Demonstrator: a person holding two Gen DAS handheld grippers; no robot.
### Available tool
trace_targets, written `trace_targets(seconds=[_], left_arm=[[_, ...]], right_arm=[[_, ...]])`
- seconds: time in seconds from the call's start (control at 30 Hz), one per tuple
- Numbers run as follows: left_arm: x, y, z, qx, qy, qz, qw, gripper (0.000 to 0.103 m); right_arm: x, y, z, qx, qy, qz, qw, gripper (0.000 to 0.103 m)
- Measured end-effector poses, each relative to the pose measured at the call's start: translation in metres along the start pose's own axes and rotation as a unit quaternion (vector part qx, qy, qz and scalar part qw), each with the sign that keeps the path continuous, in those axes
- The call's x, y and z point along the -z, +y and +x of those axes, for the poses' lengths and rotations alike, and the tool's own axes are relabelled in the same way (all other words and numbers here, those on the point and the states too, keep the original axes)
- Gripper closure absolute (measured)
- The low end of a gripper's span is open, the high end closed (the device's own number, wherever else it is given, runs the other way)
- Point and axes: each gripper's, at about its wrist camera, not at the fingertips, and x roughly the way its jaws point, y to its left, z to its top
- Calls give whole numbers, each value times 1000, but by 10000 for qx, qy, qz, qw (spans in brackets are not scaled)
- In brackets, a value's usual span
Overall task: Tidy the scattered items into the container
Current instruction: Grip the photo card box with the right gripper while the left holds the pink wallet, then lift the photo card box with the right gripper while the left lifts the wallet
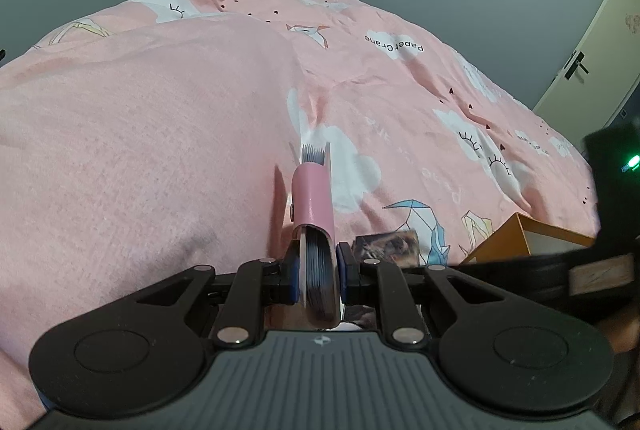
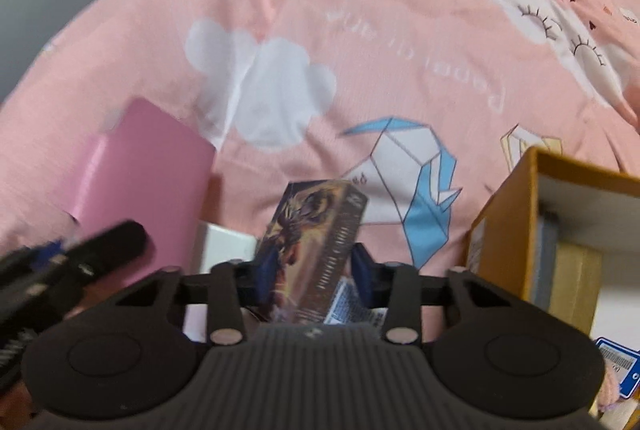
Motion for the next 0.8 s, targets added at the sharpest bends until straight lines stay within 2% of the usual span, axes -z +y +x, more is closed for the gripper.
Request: trace_targets(seconds=[0.07,0.17,0.3,0.47,0.5,0.57,0.8], left_arm=[[1,-1,1,-21,19,21,10000,83],[3,-3,2,-46,40,62,10000,83],[5,-4,4,-53,62,103,9999,83],[5,-4,3,-34,57,96,9999,83],[5,-5,3,-30,57,107,9999,83],[6,-4,3,-55,54,107,9999,83],[5,0,3,-28,57,-13,10000,83]], right_arm=[[-2,-5,-6,-148,-35,70,9999,69],[-2,-5,-6,-164,-60,71,9998,69],[-2,-11,-3,-252,-129,369,9989,70],[-2,-15,-7,-822,-204,611,9945,76],[-3,-13,-5,-860,-127,569,9946,81],[1,-5,-2,-818,-5,476,9955,82],[18,5,-11,-543,-331,259,9976,80]])
